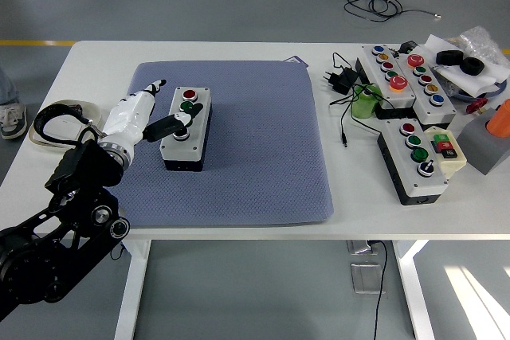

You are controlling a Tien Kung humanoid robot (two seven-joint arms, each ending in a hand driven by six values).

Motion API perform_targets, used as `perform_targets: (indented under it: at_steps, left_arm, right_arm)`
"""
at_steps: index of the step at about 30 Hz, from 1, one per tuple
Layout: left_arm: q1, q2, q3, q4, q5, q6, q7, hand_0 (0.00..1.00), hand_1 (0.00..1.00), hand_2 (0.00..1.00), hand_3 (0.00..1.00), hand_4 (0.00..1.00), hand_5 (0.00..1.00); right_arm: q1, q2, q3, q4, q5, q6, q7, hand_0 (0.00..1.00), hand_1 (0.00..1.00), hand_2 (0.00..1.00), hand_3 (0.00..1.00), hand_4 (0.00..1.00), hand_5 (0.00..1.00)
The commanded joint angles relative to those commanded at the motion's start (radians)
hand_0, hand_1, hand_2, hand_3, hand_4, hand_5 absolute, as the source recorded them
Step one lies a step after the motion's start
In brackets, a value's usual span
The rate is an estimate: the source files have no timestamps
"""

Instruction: Pick up the button,place it on the desk,press the button,press the button

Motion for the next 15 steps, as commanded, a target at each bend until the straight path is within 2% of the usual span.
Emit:
perform_targets:
  at_steps: [5,6,11,15]
  left_arm:
    - [-0.006,-0.011,0.018,0.018,0.042,-0.013,0.000,0.977,0.998,0.998,0.998,0.994,0.998]
    - [-0.008,-0.013,0.021,0.023,0.047,-0.016,0.000,0.932,0.998,0.998,0.998,0.998,0.894]
    - [-0.020,-0.035,0.032,0.085,0.059,-0.032,0.000,0.932,0.998,0.998,0.998,0.998,0.894]
    - [-0.028,-0.053,0.044,0.133,0.077,-0.013,0.000,0.921,0.998,0.998,0.998,0.998,0.882]
  right_arm:
    - [-0.001,0.000,0.002,0.000,-0.004,0.000,-0.001,0.787,0.797,0.817,0.751,0.412,0.479]
    - [-0.002,0.000,0.003,0.000,-0.005,-0.001,-0.001,0.787,0.797,0.817,0.751,0.412,0.479]
    - [-0.002,-0.001,0.001,0.000,-0.003,-0.001,0.002,0.787,0.797,0.817,0.751,0.412,0.479]
    - [0.000,-0.001,0.001,0.000,-0.001,-0.001,0.003,0.787,0.797,0.817,0.751,0.412,0.479]
